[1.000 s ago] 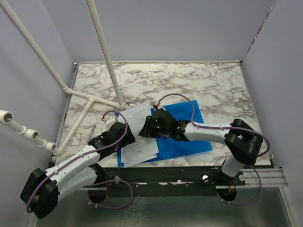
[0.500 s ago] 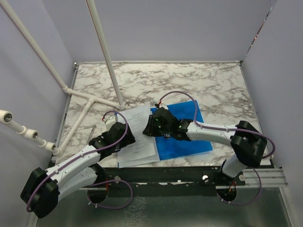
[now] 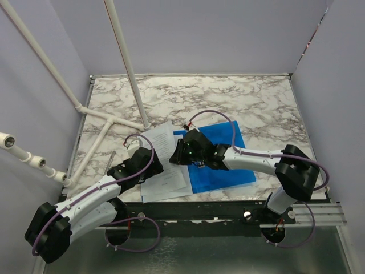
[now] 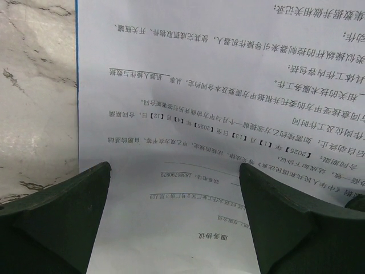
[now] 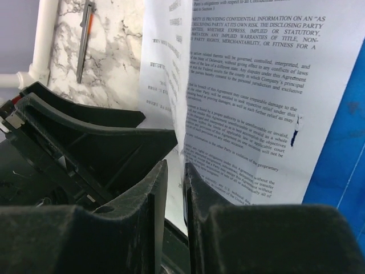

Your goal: Put the files into the folder

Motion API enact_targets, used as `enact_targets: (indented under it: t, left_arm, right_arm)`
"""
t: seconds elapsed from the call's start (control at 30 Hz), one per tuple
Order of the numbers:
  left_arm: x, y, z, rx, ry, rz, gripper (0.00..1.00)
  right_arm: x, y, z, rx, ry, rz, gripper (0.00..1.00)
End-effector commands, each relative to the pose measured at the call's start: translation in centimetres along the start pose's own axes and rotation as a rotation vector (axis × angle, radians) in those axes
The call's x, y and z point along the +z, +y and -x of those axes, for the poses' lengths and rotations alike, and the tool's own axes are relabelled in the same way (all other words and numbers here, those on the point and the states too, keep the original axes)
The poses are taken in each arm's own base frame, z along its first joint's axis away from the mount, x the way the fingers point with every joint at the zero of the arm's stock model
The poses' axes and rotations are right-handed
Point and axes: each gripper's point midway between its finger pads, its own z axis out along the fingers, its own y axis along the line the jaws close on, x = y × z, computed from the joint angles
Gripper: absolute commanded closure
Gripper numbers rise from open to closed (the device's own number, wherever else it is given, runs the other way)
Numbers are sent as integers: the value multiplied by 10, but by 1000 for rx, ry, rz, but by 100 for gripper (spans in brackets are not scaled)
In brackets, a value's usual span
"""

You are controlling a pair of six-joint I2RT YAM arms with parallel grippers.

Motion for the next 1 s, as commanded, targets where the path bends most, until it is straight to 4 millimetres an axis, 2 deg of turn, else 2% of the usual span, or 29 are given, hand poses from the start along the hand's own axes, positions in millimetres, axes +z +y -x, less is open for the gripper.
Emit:
enact_targets:
  t: [0.0,0.1,0.23,0.3,0.37,0.53,0.83,0.9,0.97]
  left_arm:
    - [1,-4,-3,4,14,-30,5]
    - [1,-6,-4,4,15,-43,5]
    - [1,-7,-5,7,16,-53,5]
    - [1,-7,-5,9,18,-59,6]
    - [1,-8,-6,9,19,-68,7]
    - [0,-10,-7,13,24,-82,8]
    - [-1,-11,-8,12,26,-92,9]
    - [-1,-11,-8,14,27,-91,9]
    - [-1,-11,-8,16,27,-91,9]
  right_arm:
    - [7,17,-6,5,28,75,77]
    - [11,16,-8,7,40,71,77]
    - [14,12,-8,6,29,54,86]
    - [15,9,-6,1,20,39,87]
    - [16,8,-3,-3,9,25,86]
    - [21,12,2,-7,0,24,75]
    - [32,15,15,-1,-58,25,75]
    - [34,17,16,-6,-64,30,80]
    - [36,18,17,-8,-66,29,90]
